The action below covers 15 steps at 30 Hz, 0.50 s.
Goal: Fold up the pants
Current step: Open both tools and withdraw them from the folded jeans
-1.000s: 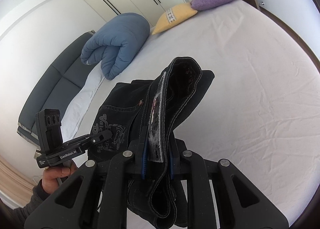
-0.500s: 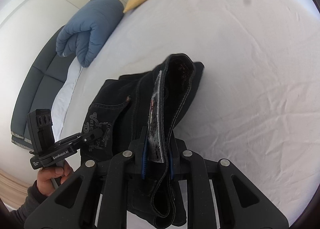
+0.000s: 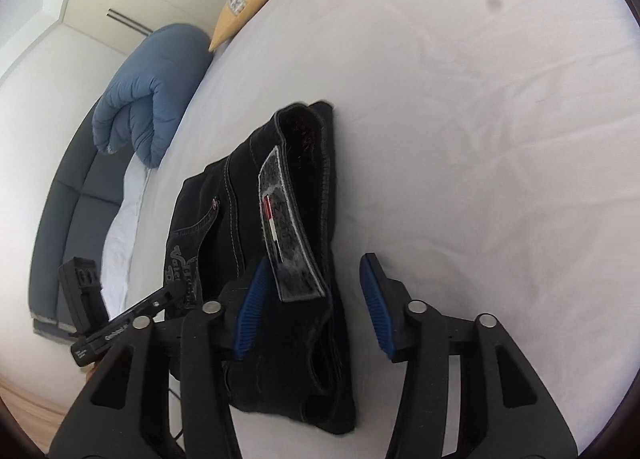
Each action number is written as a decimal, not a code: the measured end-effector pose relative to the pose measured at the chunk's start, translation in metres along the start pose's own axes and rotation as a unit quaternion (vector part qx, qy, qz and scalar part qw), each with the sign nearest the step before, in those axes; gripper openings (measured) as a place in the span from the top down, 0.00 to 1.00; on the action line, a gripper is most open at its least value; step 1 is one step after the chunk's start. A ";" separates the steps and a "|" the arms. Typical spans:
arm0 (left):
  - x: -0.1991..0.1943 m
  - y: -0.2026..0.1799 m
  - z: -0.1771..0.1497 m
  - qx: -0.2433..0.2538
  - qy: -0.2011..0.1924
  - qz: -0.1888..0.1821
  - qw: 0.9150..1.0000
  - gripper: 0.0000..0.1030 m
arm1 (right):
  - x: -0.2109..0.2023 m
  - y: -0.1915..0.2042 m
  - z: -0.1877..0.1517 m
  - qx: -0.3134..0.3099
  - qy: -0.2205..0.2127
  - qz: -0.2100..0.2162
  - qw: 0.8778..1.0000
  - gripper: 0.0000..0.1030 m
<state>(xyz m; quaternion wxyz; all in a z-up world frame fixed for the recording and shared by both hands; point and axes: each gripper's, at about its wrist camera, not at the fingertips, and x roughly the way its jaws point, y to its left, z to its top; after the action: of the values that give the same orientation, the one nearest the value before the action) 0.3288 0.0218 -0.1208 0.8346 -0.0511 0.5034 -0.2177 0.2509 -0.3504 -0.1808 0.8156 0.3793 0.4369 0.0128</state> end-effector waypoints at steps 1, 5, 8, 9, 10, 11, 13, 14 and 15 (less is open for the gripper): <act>-0.018 -0.001 -0.007 -0.001 -0.025 0.013 1.000 0.25 | -0.011 0.002 -0.006 -0.005 -0.011 -0.010 1.000 0.52; -0.080 -0.023 -0.038 0.037 -0.138 0.089 0.986 0.00 | -0.073 0.034 -0.042 -0.063 -0.090 -0.078 0.991 0.52; -0.133 -0.049 -0.067 0.056 -0.228 0.145 0.961 0.00 | -0.125 0.068 -0.078 -0.115 -0.184 -0.121 0.968 0.43; -0.145 -0.057 -0.067 0.055 -0.251 0.151 0.954 0.00 | -0.141 0.077 -0.089 -0.128 -0.213 -0.133 0.960 0.33; -0.164 -0.065 -0.079 0.054 -0.284 0.160 0.944 0.00 | -0.161 0.088 -0.102 -0.141 -0.249 -0.145 0.947 0.29; -0.184 -0.074 -0.090 0.054 -0.318 0.174 0.930 0.00 | -0.174 0.099 -0.107 -0.151 -0.275 -0.150 0.938 0.21; -0.212 -0.085 -0.099 0.056 -0.364 0.196 0.909 0.00 | -0.203 0.120 -0.129 -0.173 -0.342 -0.167 0.908 0.10; -0.226 -0.093 -0.105 0.061 -0.386 0.207 0.897 0.00 | -0.219 0.132 -0.143 -0.187 -0.379 -0.180 0.888 0.03; -0.239 -0.101 -0.109 0.067 -0.398 0.219 0.888 0.00 | -0.230 0.141 -0.152 -0.196 -0.402 -0.188 0.874 0.00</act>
<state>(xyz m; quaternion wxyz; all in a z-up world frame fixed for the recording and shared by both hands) 0.1077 0.0449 0.0523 0.9929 0.0340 0.1115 -0.0240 0.0435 -0.2386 0.0195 0.9655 0.0949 0.1226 -0.2094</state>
